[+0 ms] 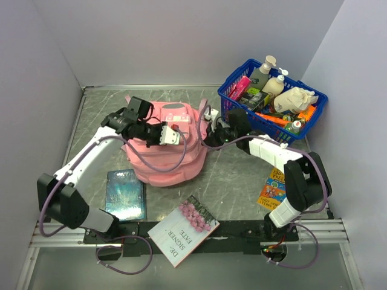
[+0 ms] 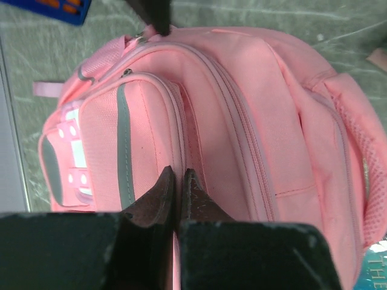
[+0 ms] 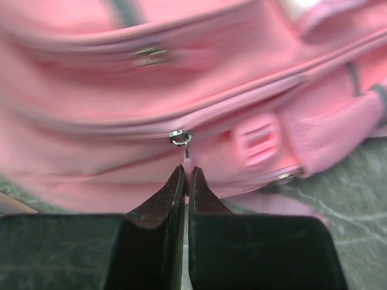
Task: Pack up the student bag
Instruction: Zip the student bag at the center of the board, then unzip the student bag at the center of the board.
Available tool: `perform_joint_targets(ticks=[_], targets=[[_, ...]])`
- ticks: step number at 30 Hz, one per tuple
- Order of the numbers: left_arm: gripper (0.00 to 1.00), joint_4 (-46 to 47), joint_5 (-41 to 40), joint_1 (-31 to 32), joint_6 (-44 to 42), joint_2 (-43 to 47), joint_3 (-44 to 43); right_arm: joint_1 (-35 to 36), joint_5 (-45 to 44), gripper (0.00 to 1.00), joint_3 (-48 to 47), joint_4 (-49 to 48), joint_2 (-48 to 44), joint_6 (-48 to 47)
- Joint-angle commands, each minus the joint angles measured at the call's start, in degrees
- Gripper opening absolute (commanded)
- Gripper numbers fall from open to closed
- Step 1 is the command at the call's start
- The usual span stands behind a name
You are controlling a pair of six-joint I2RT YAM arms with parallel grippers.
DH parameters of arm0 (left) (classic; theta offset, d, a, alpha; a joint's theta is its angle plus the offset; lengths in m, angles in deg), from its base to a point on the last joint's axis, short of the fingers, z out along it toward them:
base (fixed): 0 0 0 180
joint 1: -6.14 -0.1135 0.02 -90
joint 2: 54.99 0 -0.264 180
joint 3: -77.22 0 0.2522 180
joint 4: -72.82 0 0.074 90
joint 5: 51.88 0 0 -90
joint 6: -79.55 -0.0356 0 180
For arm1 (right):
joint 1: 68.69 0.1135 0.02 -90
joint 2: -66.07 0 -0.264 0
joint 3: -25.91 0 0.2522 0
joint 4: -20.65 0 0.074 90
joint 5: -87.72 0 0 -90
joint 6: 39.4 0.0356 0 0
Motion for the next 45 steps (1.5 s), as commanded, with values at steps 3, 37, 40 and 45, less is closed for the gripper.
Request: perform_joint_targets(ticks=[3, 37, 40, 45], targets=[[0.01, -4.2, 8.0, 5.4, -5.4, 7.8, -1.5, -3.9, -7.1, 0.00, -8.8, 4.4, 3.2, 4.8], [0.01, 13.8, 2.2, -5.1, 12.0, -1.6, -6.6, -4.0, -18.8, 0.95, 3.5, -6.9, -6.2, 35.6], [0.01, 6.2, 5.7, -5.7, 1.7, 4.1, -2.3, -4.0, -19.3, 0.91, 2.6, -7.8, -4.9, 33.9], [0.01, 5.2, 6.5, -5.2, -7.0, 8.1, -0.5, -3.7, -17.0, 0.86, 0.7, -8.7, -2.8, 35.3]])
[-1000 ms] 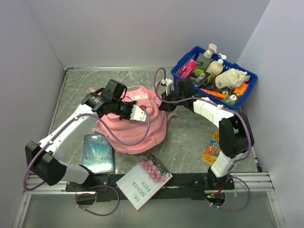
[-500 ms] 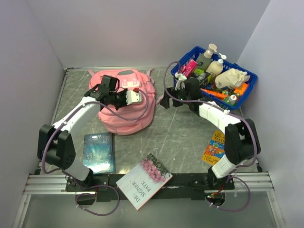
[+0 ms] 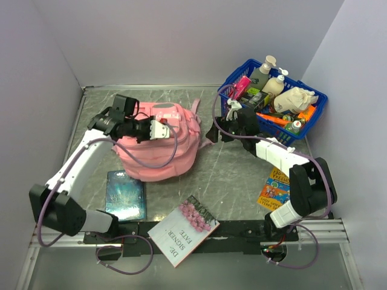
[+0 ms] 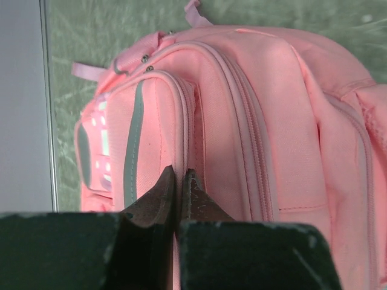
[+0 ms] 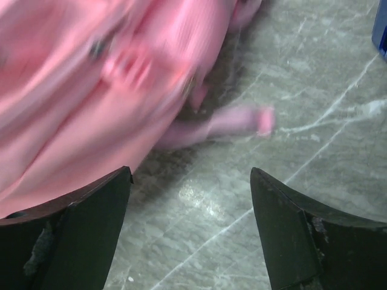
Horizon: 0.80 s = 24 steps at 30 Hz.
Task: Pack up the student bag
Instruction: Unzip the student bag at the center of the board.
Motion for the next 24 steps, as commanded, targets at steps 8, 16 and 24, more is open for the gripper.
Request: perform_joint_targets(ticks=[8, 16, 24], targets=[[0.01, -6.0, 4.7, 6.1, -30.2, 11.3, -2.1, 4.5, -3.2, 0.79, -1.3, -3.3, 1.0, -0.1], [0.01, -7.7, 0.1, 1.9, -28.9, 16.7, 6.8, 9.2, -7.5, 0.77, 11.7, -2.8, -13.6, -0.7], [0.01, -2.7, -1.2, 0.7, -30.2, 22.2, 20.2, 11.2, -3.7, 0.73, 17.1, -6.3, -12.6, -5.3]])
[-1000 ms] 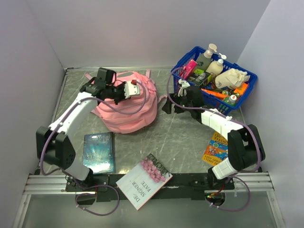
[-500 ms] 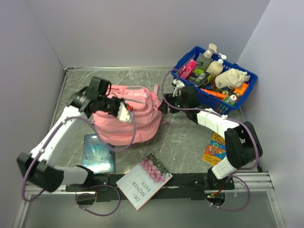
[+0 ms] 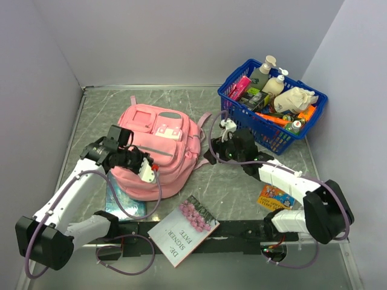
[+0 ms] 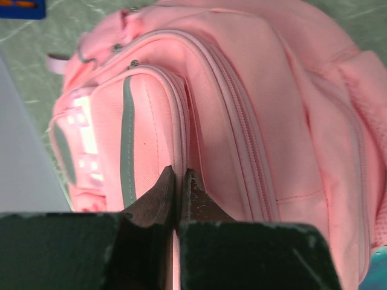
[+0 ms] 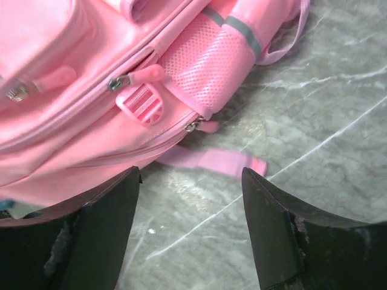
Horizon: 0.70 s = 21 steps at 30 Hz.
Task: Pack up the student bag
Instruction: Unzip the student bag at the center of the board.
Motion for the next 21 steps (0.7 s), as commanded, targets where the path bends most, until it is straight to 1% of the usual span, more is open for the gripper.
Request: perform_joint_targets(ticks=[1, 2, 6, 10, 13, 14, 17, 21], targets=[[0.01, 6.0, 0.1, -0.3, -2.2, 3.8, 1.2, 1.7, 2.5, 0.73, 3.8, -5.0, 3.0, -6.5], [0.01, 5.8, 0.1, -0.4, -1.7, 3.9, 1.1, 2.1, 2.4, 0.72, 3.9, -5.1, 4.0, -9.1], [0.01, 3.7, 0.9, -0.7, -0.7, 4.2, -1.5, 2.8, 0.3, 0.68, 2.1, -4.1, 8.5, -10.7], [0.01, 2.7, 1.1, -0.7, 1.5, 4.7, -4.2, 3.2, -1.7, 0.67, 1.4, -7.2, 11.5, -11.6], [0.01, 0.8, 0.5, -0.7, 3.0, 5.0, -4.1, 3.6, -2.7, 0.67, 1.8, -11.2, 12.3, -11.2], [0.01, 0.7, 0.1, -0.7, 3.4, 5.1, -3.7, 3.9, -3.2, 0.67, 2.2, -14.2, 12.4, -11.3], [0.01, 1.4, -1.9, -0.7, 4.7, 6.4, 0.4, 4.2, -4.6, 0.68, 1.9, -16.0, 13.4, -11.5], [0.01, 5.6, -3.9, -0.7, 7.2, 7.4, 9.9, 4.3, -5.0, 0.67, 1.2, -18.2, 15.0, -11.0]])
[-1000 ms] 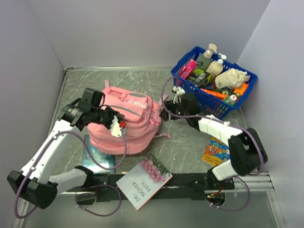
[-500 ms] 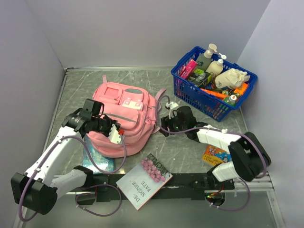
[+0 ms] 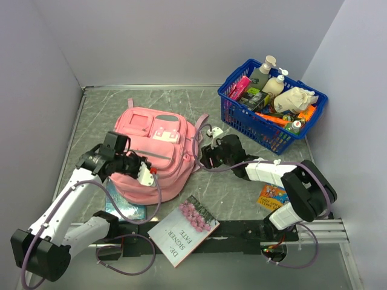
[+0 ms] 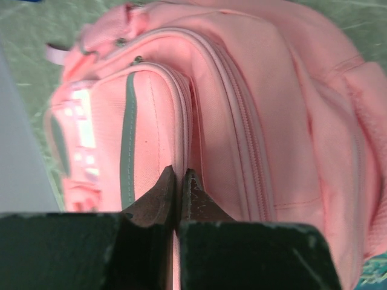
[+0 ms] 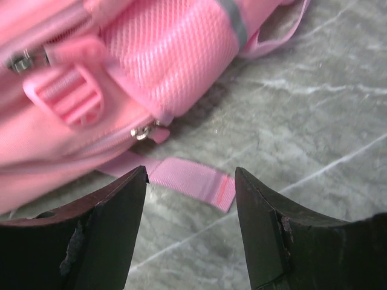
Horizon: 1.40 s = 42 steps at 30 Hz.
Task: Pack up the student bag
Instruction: Unzip the student bag at the center of the board.
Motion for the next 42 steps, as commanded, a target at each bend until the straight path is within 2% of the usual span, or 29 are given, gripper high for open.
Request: perform_joint_targets(ticks=[1, 2, 4, 5, 7, 8, 12, 14, 17, 19, 22, 27, 34, 38, 42], targets=[[0.01, 5.3, -3.1, -0.4, 2.0, 2.2, 7.3, 0.6, -1.3, 0.67, -1.8, -5.9, 2.5, 0.1], [0.01, 6.3, -3.4, -0.4, 2.6, 2.5, 8.7, 0.6, -1.0, 0.67, -1.7, -6.3, 2.7, 0.4], [0.11, 10.6, -2.5, -0.4, 9.1, 2.7, 11.3, 1.1, -0.8, 0.67, -1.2, -7.1, 3.0, 1.1], [0.43, 11.2, -1.8, -0.4, 11.0, 2.5, 11.3, 1.2, -0.7, 0.67, -0.6, -7.6, 3.1, 1.4], [0.58, 12.7, 0.9, -0.4, 18.5, 1.4, 9.1, 1.2, -0.6, 0.67, -0.1, -8.0, 3.3, 1.8], [0.96, 12.4, 2.5, -0.4, 20.2, 0.9, 7.9, 1.2, -0.6, 0.67, 0.5, -8.3, 3.3, 1.9], [0.96, 8.4, 12.1, 0.2, 23.3, -0.9, 1.0, 1.2, -0.4, 0.68, 0.8, -8.9, 2.7, 2.9], [0.96, 11.7, 12.9, 1.9, 25.8, -1.0, 1.5, 1.2, -0.5, 0.68, 1.2, -9.8, 2.3, 3.5], [0.96, 20.0, 7.1, 8.8, 33.2, -0.9, 5.5, 1.1, -0.3, 0.68, 1.6, -10.6, 1.8, 4.4], [0.96, 22.9, 3.9, 12.6, 34.2, -1.1, 7.6, 1.2, -0.3, 0.68, 1.7, -10.5, 1.7, 4.7], [0.96, 25.2, 1.3, 15.0, 35.4, -2.1, 9.6, 1.2, -0.7, 0.68, 2.3, -10.6, 0.8, 4.9], [0.99, 32.7, -5.3, 15.3, 38.8, -2.3, 12.3, 0.9, -0.9, 0.68, 2.7, -10.4, -0.8, 5.1], [0.78, 37.6, -9.4, 15.4, 43.4, -2.2, 14.6, 0.8, -0.3, 0.68, 2.9, -10.5, -1.9, 5.6], [0.73, 36.5, -10.1, 15.4, 42.0, -1.5, 16.4, 0.6, -0.2, 0.68, 2.7, -9.9, -2.1, 5.4], [0.73, 33.2, -9.0, 15.5, 41.6, -0.4, 16.5, 0.1, 0.0, 0.68, 2.5, -9.8, -1.8, 5.3]])
